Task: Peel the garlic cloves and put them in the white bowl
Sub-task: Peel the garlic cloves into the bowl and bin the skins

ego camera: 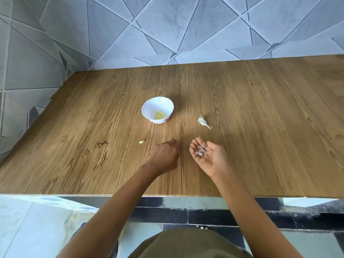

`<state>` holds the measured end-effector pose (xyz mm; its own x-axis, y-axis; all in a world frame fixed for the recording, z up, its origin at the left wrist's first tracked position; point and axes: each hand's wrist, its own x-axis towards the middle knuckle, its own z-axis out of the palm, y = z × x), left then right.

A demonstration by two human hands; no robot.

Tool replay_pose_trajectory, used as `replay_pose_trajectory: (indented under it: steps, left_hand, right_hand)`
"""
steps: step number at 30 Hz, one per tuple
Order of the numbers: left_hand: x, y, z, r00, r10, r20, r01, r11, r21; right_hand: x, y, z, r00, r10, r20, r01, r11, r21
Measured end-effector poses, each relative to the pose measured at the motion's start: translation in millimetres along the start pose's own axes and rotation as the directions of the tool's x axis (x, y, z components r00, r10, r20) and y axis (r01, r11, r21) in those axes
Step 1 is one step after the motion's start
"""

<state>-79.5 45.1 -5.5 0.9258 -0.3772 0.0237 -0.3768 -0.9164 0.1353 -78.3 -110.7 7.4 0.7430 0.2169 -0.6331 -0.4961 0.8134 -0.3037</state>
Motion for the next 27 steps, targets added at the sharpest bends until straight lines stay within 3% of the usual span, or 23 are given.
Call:
replay_pose_trajectory:
  steps: [3,5,9,15,19,22,27]
  left_hand:
    - [9,-5,-11,0.981,-0.069,-0.184,-0.003,0.931,-0.365]
    - [14,0,-24,0.977,-0.026,-0.212,-0.058,0.923,-0.380]
    - [18,11,-31,0.991,0.053,-0.127,-0.075,0.981,-0.180]
    - [10,12,-28,0.974,-0.079,-0.213,0.028,0.972,-0.232]
    - [7,3,-24,0.982,-0.074,-0.176,0.003,0.927,-0.376]
    - [1,-6,-25,0.977,-0.119,-0.177,0.000,0.831,-0.556]
    - [-27,-26,-30,0.878,-0.461,-0.129,0.159,0.535,-0.830]
  right_hand:
    - [1,4,2,1.000,0.010,-0.005,-0.010,1.000,-0.021]
    - [1,6,4,1.000,0.025,-0.008,-0.026,0.999,-0.026]
    - [0,12,10,1.000,0.029,-0.012,-0.029,0.998,-0.052]
    - [-1,12,11,1.000,0.021,-0.003,-0.021,0.999,-0.034]
    - [2,18,12,1.000,0.022,-0.005,-0.022,0.999,-0.050]
    - [3,21,16,0.999,0.037,0.000,-0.037,0.998,-0.050]
    - [6,30,26,0.998,0.051,0.022,-0.047,0.986,-0.160]
